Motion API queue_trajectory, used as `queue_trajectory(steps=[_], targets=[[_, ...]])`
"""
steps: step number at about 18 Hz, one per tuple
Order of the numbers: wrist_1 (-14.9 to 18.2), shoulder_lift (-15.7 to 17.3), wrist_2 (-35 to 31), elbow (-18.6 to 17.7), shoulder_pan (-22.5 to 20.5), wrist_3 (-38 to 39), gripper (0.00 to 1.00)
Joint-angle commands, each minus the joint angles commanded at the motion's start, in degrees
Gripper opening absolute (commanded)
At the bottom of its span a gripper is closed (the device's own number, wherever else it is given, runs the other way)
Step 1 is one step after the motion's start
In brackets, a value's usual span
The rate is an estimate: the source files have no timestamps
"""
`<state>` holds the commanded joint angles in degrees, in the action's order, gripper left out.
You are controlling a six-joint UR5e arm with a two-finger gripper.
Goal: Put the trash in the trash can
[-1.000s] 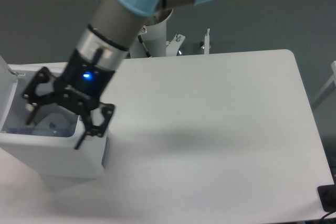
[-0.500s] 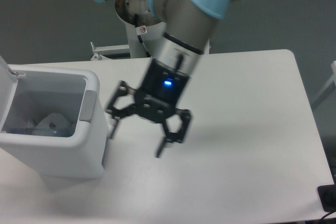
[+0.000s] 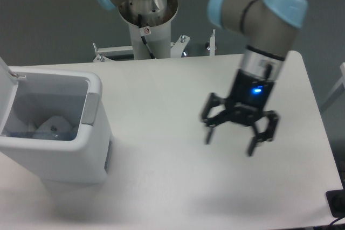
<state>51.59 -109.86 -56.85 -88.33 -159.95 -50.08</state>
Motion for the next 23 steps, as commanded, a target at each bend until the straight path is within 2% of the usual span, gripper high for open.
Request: queue_trajectory(steps=[2,5,6,10,12,15,20,23], targets=[[0.4,-0.1,-4.4,0.1,-0.3,-2.0,1.00],[1.1,-0.1,-15.5,-0.7,-0.2,-5.6,1.00],[1.2,-0.1,-17.0,-1.0,-0.2,-7.1,1.00],[1.7,0.4,-18.7,-4.8,-0.1,-19.4,1.00],[1.7,0.4,-24.8,-6.7,-0.1,-26.1,1.00],[1.7,0.2,-28.2,-8.2,-0.1,-33.8,1.00],[1.6,0.2,-29.3,-9.1,-0.2,-38.1,1.00],[1.7,-0.1,-33.2,-8.7,-0.1,-39.0,1.00]])
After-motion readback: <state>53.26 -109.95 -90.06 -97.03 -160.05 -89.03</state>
